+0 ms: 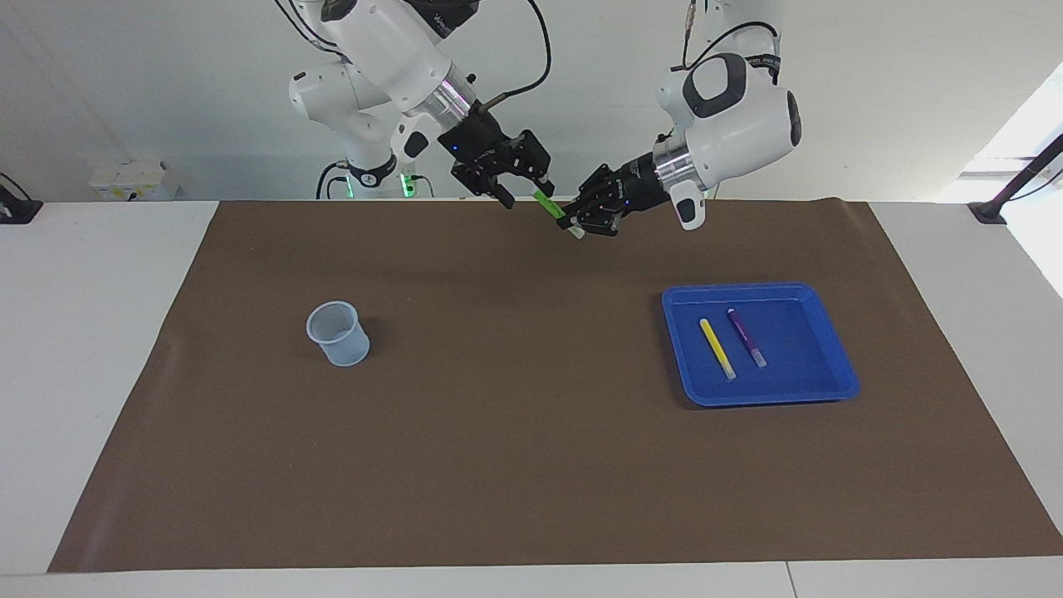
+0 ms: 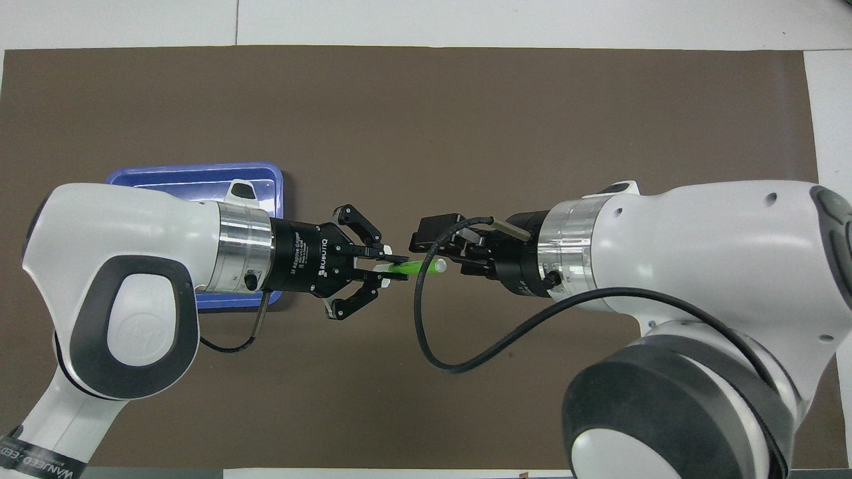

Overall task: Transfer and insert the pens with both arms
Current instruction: 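Grasp the green pen with the right gripper and open the left gripper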

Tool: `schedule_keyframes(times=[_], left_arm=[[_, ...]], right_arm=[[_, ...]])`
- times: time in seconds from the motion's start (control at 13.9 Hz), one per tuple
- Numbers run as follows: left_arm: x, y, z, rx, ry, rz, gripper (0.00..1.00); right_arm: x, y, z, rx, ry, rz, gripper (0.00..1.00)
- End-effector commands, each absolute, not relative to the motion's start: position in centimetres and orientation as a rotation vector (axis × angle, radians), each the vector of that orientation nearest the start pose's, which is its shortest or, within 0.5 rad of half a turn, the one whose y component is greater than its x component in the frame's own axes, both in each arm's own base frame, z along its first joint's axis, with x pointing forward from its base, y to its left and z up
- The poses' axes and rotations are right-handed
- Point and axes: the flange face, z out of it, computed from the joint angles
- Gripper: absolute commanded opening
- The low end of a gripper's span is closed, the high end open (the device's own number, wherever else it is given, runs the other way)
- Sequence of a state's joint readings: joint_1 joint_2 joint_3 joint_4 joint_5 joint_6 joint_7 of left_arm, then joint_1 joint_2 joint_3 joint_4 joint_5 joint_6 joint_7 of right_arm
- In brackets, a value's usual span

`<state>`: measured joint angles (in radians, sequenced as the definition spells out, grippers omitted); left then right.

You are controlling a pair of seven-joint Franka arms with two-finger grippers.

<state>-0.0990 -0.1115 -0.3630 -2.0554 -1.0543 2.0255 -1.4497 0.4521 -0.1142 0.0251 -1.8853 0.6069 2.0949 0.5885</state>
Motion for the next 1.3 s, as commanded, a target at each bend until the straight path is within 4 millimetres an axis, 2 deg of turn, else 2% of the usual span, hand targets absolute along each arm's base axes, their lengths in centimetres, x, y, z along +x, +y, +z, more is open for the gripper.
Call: schedule_keyframes(times=[0.0,0.07,0.43,0.58,0.72,0.86,1.01,1.22], left_arm=[[44.88,-29.26,51.63,1.747,1.617,-0.897,0.00],[44.88,-29.27,51.65,1.742,1.619,-0.901,0.00],[44.84,-29.33,51.59,1.736,1.624,-0.905,0.00],[44.90,-29.19,51.67,1.734,1.625,-0.903,0.00],[44.92,-29.18,51.68,1.732,1.627,-0.902,0.00],[44.92,-29.18,51.68,1.732,1.627,-0.902,0.00],[44.98,-29.14,51.78,1.725,1.625,-0.904,0.00],[45.10,-29.01,51.72,1.719,1.628,-0.907,0.00]], right_arm=[[47.53,27.96,59.57,-2.439,0.432,0.032,0.77],[46.99,28.87,59.56,-2.445,0.408,0.038,0.75],[46.74,28.93,59.64,-2.451,0.388,0.040,0.60],[46.71,28.94,59.61,-2.453,0.387,0.043,0.48],[46.77,28.86,59.63,-2.452,0.387,0.041,0.41],[46.77,28.79,59.52,-2.454,0.389,0.045,0.25],[46.77,28.80,59.59,-2.453,0.389,0.046,0.00],[46.87,28.43,59.43,-2.459,0.397,0.062,0.00]])
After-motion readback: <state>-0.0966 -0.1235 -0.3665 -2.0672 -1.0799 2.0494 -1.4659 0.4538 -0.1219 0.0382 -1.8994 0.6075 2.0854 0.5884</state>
